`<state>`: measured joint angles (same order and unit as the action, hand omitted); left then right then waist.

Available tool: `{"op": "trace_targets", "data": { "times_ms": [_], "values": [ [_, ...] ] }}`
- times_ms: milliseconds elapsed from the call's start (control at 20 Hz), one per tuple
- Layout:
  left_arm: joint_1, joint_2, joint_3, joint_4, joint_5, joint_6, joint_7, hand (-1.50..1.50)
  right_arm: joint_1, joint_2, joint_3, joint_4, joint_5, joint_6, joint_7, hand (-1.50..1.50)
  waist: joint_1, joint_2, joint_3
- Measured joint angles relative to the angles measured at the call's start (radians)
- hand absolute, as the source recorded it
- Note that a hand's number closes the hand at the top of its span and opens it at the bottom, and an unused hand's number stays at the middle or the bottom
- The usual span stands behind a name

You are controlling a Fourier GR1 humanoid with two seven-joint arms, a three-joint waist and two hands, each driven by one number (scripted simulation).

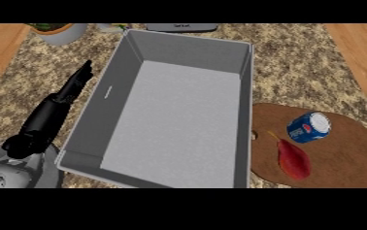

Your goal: Pick the can from the cutting board and place it in the cardboard box

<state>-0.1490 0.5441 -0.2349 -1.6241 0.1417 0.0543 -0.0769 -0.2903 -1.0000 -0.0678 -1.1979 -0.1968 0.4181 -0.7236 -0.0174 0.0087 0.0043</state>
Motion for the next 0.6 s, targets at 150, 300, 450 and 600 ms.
{"op": "trace_targets", "data": {
  "times_ms": [150,300,450,600],
  "values": [
    [-0.04,-0.016,0.001,0.047,-0.004,-0.018,-0.015,0.0,0.0,-0.052,0.02,0.019,0.101,-0.032,-0.068,-1.5,0.008,0.001,-0.001],
    [-0.051,-0.028,-0.005,0.047,-0.014,-0.018,-0.011,0.0,0.021,-0.109,0.066,-0.009,0.209,-0.066,-0.092,-1.5,0.014,-0.003,-0.003],
    [-0.071,-0.038,-0.005,0.065,-0.02,-0.024,-0.005,0.0,0.029,-0.148,0.127,-0.068,0.314,-0.092,-0.091,-1.5,0.016,-0.005,-0.004],
    [-0.079,-0.053,-0.002,0.088,-0.028,-0.025,-0.012,0.0,0.039,-0.18,0.178,-0.148,0.394,-0.093,-0.063,-1.5,0.014,-0.007,-0.005]
  ]
}}
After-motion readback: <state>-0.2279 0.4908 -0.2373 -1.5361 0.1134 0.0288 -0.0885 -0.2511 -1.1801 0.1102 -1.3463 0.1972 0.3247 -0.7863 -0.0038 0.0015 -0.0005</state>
